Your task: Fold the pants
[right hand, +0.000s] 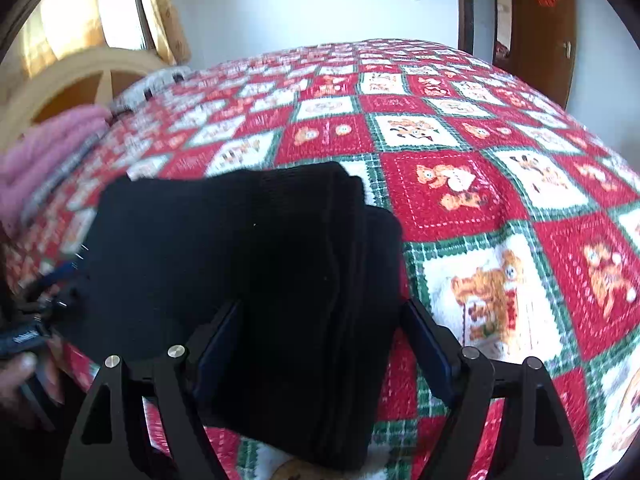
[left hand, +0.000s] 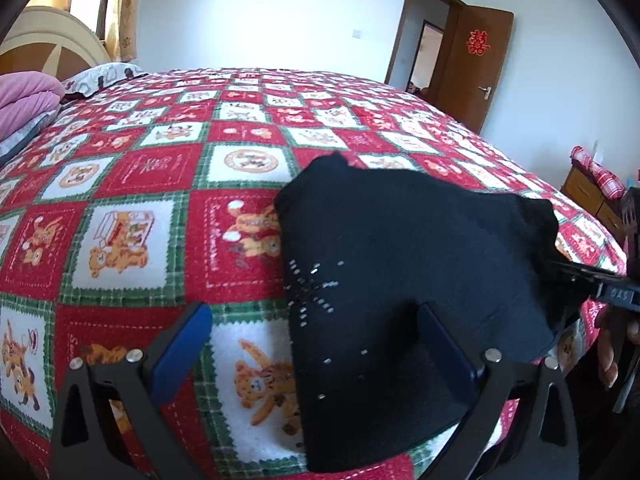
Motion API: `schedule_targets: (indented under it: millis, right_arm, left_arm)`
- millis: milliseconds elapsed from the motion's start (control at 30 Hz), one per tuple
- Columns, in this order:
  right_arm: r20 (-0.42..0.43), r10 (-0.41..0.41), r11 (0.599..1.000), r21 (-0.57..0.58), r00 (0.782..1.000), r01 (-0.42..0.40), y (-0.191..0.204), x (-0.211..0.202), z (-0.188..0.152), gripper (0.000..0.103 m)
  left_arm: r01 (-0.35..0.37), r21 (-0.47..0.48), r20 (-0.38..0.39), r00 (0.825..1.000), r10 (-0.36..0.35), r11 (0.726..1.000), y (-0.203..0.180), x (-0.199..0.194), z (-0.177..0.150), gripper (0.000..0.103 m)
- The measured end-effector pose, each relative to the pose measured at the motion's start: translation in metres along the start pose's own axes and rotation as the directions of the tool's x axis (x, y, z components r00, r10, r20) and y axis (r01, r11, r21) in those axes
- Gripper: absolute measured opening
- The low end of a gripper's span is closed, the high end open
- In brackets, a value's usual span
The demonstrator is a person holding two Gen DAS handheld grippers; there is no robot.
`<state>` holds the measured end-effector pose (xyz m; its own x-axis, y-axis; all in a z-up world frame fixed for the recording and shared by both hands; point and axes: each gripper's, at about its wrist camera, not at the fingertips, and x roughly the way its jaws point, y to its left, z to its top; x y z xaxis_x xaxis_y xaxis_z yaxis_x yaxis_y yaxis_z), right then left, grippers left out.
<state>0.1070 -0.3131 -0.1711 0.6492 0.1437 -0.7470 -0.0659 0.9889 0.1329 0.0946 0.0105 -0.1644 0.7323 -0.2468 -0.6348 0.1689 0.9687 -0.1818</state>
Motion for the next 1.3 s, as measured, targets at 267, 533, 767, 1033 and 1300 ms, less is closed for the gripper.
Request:
schedule_targets:
  millis: [267,533,767,1033,1300]
  right_arm:
    - [0.069,0.135,0.967,0.208,0.989,-0.146,-0.038,-0.009,-0.001,0.081]
    - [0.084,0.157,0.971,0.169,0.984,-0.169,-0.023,-0.004,0.001,0.081]
    - [0.073,0.121,0.958,0.253,0.990,-0.135,-0.043,-0.002,-0.001,0.065]
    - [0.066,0.147,0.969,0.191,0.987,-0.157,-0.026,-0.001,-0.002,0.049]
    - [0.058,0.169,0.958,0.226,0.984,-0.177,-0.029,0.000,-0.005,0.035]
  left_arm:
    - [0.035,0.030,-0.002,0.999,-0.035,0.999,-0.008,0.015,0.005,0.103]
    - [0.043,0.039,-0.024,0.999,-0.043,0.998,-0.007,0.018,0.010,0.103]
    - [0.042,0.039,-0.036,0.999,-0.040,0.998,-0.006,0.022,0.010,0.103]
    - [0.005,0.034,-0.033,0.999,-0.004,0.999,-0.012,0.023,0.010,0.103]
    - [0.005,0.058,-0.055,0.998,-0.002,0.998,-0.015,0.026,0.013,0.103]
